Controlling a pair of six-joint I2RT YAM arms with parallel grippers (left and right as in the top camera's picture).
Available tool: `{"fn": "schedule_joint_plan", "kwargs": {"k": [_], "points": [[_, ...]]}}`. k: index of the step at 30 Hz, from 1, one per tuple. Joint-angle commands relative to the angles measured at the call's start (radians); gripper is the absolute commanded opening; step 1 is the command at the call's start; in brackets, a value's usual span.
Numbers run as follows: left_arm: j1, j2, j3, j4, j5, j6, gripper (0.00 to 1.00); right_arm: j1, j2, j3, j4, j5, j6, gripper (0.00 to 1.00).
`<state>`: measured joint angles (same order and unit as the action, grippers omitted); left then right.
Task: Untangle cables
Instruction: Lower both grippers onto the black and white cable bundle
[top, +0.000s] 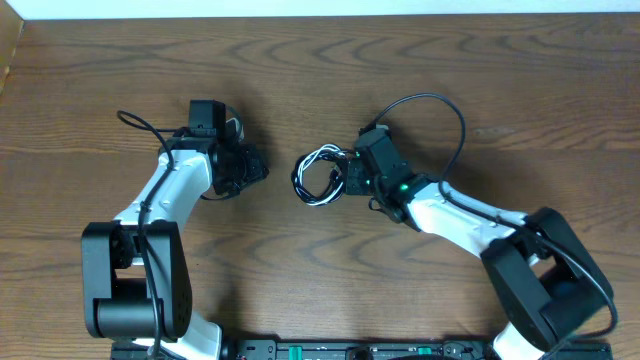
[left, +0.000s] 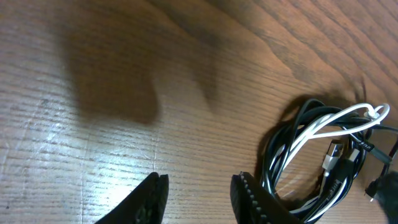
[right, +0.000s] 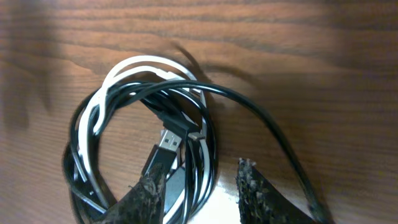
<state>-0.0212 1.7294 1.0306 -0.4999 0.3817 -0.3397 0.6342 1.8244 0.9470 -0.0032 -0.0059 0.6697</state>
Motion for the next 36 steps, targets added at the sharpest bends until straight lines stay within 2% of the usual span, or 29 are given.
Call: {"fn": "schedule_joint_plan", "kwargs": {"k": [1, 6, 12, 16, 19, 24, 25, 27, 28, 29, 36], "points": [[-0.025, 0.005, -0.002, 0.006, 0.020, 0.003, 0.36, 0.009, 0.044, 0.014, 0.023, 0.011, 0.014, 0.30], [-0.099, 0.005, -0.002, 0.035, 0.013, 0.019, 0.35, 0.009, 0.056, 0.014, 0.042, 0.011, 0.013, 0.25], [-0.180, 0.005, -0.002, 0.039, -0.168, 0.018, 0.36, 0.009, 0.056, 0.014, 0.064, 0.016, 0.002, 0.23], [-0.222, 0.021, -0.002, 0.054, -0.176, 0.018, 0.36, 0.009, 0.056, 0.014, 0.070, 0.015, -0.021, 0.23], [-0.252, 0.064, -0.002, 0.078, -0.217, 0.017, 0.44, 0.009, 0.056, 0.014, 0.070, 0.015, -0.021, 0.23], [-0.267, 0.142, -0.002, 0.114, -0.210, 0.017, 0.44, 0.009, 0.056, 0.014, 0.070, 0.015, -0.021, 0.24], [-0.266, 0.143, -0.002, 0.113, -0.210, 0.017, 0.33, 0.009, 0.056, 0.014, 0.069, 0.015, -0.021, 0.23], [-0.266, 0.139, -0.002, 0.113, -0.210, 0.017, 0.21, 0.009, 0.056, 0.014, 0.067, 0.015, -0.021, 0.21], [-0.266, 0.139, -0.002, 0.113, -0.210, 0.017, 0.11, 0.009, 0.056, 0.014, 0.067, 0.015, -0.028, 0.19], [-0.266, 0.139, -0.002, 0.114, -0.207, 0.016, 0.08, 0.009, 0.056, 0.014, 0.066, 0.014, -0.048, 0.17], [-0.261, 0.122, 0.000, 0.109, -0.208, -0.003, 0.07, 0.009, 0.056, 0.014, 0.060, 0.014, -0.057, 0.18]]}}
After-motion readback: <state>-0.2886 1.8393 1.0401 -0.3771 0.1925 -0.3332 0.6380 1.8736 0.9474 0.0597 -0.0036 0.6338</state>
